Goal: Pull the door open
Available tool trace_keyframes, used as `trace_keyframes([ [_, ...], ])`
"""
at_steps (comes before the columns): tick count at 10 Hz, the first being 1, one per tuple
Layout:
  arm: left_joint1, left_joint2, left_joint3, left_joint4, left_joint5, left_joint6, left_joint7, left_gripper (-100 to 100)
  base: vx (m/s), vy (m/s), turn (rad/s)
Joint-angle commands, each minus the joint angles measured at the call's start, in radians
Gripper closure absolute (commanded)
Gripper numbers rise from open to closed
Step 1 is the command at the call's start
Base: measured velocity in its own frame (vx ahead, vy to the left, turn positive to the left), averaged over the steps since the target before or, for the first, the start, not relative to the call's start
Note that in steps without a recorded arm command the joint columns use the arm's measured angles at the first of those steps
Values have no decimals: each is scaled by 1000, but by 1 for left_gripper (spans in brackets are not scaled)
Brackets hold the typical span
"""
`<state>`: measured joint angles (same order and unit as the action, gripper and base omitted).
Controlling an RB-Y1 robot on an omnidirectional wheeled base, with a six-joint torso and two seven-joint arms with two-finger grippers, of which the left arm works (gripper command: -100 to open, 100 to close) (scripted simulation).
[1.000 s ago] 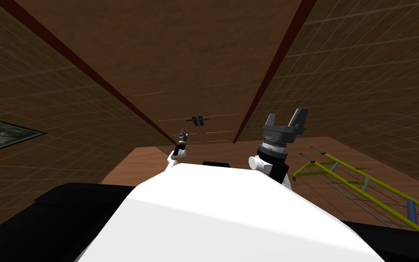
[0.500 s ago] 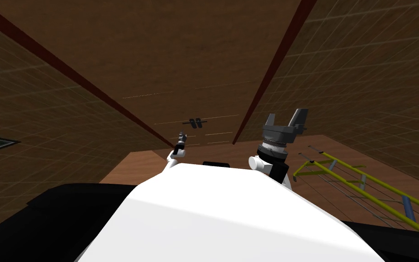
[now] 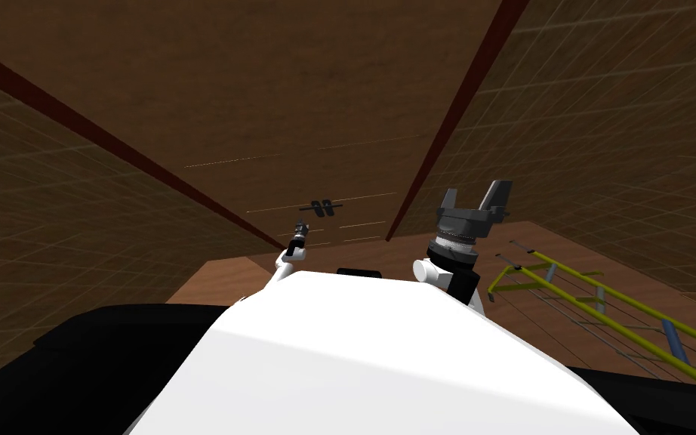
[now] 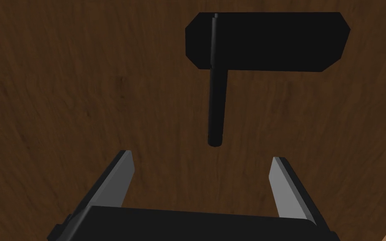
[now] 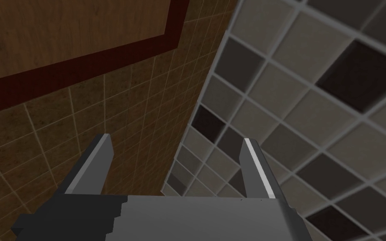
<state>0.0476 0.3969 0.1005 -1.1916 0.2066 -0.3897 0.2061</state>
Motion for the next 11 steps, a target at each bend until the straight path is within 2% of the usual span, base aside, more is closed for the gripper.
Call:
trace_keyframes([
  [1, -13, 7, 2, 30, 2, 2, 6, -100, 112, 38, -72],
  [2, -23, 15, 3, 54, 4, 2, 12, -100, 108, 33, -66],
  [3, -11, 9, 2, 34, 3, 1, 8, -100, 45, 16, -11],
  [4, -8, 23, 24, 56, 8, 2, 8, -100, 99, 79, 46],
  [7, -8, 35, 48, 82, 13, 0, 7, -100, 162, 102, 4],
  [9, -15, 37, 55, 95, 14, -2, 6, -100, 175, 58, -32],
  [11, -28, 28, 48, 99, 13, -4, 5, -100, 166, 41, -88],
])
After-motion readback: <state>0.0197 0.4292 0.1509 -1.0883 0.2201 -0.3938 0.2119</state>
